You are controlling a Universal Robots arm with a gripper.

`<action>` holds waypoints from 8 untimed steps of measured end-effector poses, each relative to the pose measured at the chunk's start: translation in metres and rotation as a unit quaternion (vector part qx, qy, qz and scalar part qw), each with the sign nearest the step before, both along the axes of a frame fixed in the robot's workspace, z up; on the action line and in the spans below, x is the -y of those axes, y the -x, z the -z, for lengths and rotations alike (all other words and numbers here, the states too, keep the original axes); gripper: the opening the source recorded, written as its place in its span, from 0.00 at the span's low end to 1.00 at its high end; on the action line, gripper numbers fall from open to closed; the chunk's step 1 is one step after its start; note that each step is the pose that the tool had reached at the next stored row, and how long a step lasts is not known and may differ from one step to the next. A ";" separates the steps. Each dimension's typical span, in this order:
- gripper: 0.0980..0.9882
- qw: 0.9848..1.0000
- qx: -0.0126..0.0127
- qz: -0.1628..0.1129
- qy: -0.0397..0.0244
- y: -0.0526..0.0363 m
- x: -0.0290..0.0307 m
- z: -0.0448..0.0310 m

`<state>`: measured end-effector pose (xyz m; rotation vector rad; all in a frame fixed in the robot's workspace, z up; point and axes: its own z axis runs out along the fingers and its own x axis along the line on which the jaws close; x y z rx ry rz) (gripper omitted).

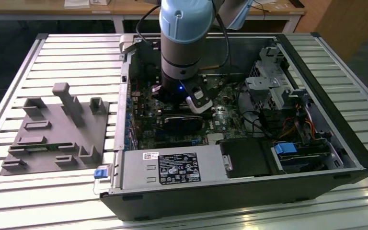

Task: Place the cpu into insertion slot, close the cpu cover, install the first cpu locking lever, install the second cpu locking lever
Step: 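Install the second cpu locking lever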

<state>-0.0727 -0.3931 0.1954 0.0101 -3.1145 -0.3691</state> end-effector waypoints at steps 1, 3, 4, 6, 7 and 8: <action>0.01 1.000 0.000 0.000 -0.001 0.0005 0.0000 0.0006; 0.01 1.000 0.000 0.000 -0.003 0.0012 0.0000 0.0014; 0.01 1.000 0.000 0.000 -0.004 0.0014 -0.0001 0.0017; 0.01 1.000 0.000 0.000 -0.005 0.0032 0.0000 0.0021; 0.01 1.000 0.000 0.000 -0.006 0.0044 -0.0001 0.0023; 0.01 1.000 0.000 0.000 -0.006 0.0052 -0.0001 0.0026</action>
